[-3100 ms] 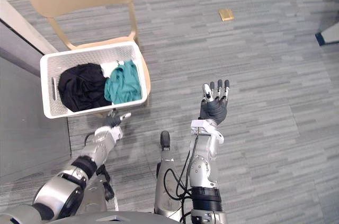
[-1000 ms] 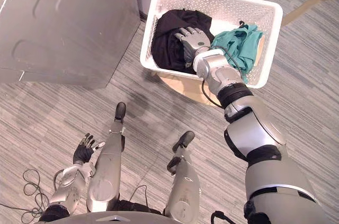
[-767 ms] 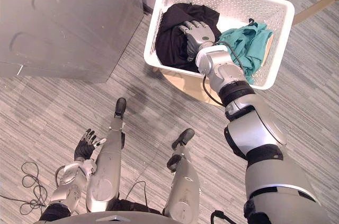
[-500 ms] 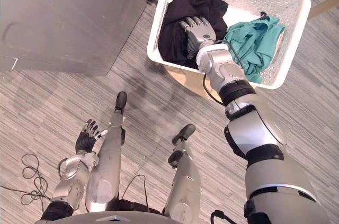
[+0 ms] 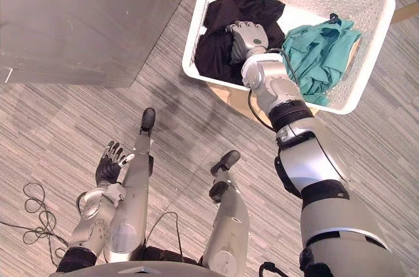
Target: Pick up the laundry basket with both hands and put the clothes into the washing machine.
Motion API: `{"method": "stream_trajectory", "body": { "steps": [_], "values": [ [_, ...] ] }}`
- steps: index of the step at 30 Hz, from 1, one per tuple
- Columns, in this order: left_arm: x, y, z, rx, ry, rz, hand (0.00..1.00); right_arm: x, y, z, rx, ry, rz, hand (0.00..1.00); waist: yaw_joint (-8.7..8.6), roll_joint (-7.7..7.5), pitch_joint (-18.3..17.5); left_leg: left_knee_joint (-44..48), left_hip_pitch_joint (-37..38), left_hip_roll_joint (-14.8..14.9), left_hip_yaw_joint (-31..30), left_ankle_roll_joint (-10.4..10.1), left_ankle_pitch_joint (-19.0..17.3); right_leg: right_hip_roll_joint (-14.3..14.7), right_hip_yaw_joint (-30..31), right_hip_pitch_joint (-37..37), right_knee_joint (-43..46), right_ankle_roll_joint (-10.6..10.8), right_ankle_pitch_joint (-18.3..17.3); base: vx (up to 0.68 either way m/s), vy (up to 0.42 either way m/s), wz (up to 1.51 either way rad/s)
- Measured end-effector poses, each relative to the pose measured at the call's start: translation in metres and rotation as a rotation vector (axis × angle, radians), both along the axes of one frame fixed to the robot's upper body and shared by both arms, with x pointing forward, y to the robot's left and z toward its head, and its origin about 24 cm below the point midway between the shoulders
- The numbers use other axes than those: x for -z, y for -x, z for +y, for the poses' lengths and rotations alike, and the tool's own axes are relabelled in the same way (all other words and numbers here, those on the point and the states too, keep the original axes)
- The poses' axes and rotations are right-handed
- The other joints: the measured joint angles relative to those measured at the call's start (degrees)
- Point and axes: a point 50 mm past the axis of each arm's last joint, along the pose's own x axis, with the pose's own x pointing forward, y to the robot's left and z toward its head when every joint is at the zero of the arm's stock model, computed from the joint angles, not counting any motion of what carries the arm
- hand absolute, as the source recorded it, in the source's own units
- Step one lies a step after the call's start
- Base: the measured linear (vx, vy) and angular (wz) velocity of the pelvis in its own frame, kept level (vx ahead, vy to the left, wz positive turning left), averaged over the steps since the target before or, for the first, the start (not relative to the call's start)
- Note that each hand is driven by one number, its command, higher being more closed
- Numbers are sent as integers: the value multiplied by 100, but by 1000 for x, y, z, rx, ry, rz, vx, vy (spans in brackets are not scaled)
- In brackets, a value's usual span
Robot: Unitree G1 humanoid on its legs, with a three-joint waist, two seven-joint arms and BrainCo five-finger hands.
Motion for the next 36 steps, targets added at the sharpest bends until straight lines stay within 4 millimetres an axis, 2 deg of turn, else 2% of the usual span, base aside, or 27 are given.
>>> {"method": "stream_trajectory", "body": {
  "steps": [4,7,14,16,19,22,24,26,27,28,29,30,32,36],
  "values": [
    [1,1,-1,-4,6,3,0,8,0,4,-7,-9,19,100,-4,-24,-8,7,0,3,-1,25,-13,-3,-2,1,25,-6,-4,0,0,0],
    [1,1,-1,-13,4,9,0,19,0,8,-14,-18,48,100,-10,-96,-43,4,0,3,-2,-7,9,-4,-13,8,26,-7,-4,0,0,0],
    [-3,2,0,-18,5,-11,0,20,0,7,-6,-23,50,100,-43,-135,-65,3,5,4,-10,-19,37,-6,-29,23,32,-7,-3,0,0,0],
    [-3,3,1,-23,3,-12,0,25,1,5,3,-34,60,100,-49,-236,-133,2,9,7,-10,-21,38,-6,-27,23,31,-7,-3,0,0,0],
    [-1,6,2,-28,5,-1,0,25,1,-2,41,-134,37,100,-65,-323,-190,2,11,7,-10,-22,39,-7,-28,27,31,-8,-3,0,0,0],
    [-1,6,2,-33,11,0,0,17,1,-12,78,-263,-2,100,-68,-329,-199,0,18,5,-13,-19,57,-10,-30,31,48,-11,0,0,0,0],
    [-1,6,2,-46,11,6,0,12,1,-24,109,-508,-39,100,-75,-327,-199,0,29,3,-16,-18,70,-17,-30,35,71,-12,0,0,0,0],
    [-1,6,2,-51,12,8,0,8,2,-37,114,-893,-83,100,-103,-326,-205,1,36,-9,-18,-17,85,-37,-30,33,100,-12,0,0,0,0],
    [-1,6,2,-52,15,8,0,7,2,-40,114,-993,-98,100,-111,-325,-205,1,37,-13,-17,-17,89,-44,-30,33,107,-12,0,-14,-14,3],
    [0,6,2,-57,20,10,0,5,4,-49,105,-1312,-158,100,-139,-324,-208,9,40,-24,-17,-13,96,-63,-28,33,125,-12,0,0,0,0],
    [0,6,2,-63,19,13,0,5,6,-55,94,-1515,-201,100,-150,-322,-209,20,40,-28,-17,-11,97,-75,-26,33,141,-12,0,0,0,0],
    [0,6,2,-64,19,14,0,5,7,-57,89,-1596,-220,100,-158,-322,-209,24,41,-28,-17,-11,97,-77,-24,33,146,-12,0,0,0,0],
    [0,6,3,-74,26,20,0,0,9,-56,21,-1866,-282,100,-209,-320,-210,54,42,-27,-10,-11,97,-81,0,27,166,-13,0,0,0,0],
    [1,7,3,-79,35,25,0,-4,10,-52,-74,-2097,-312,100,-260,-318,-211,122,67,-23,33,-1,88,-88,78,27,196,-28,11,-13,-13,-4]
  ]
}}
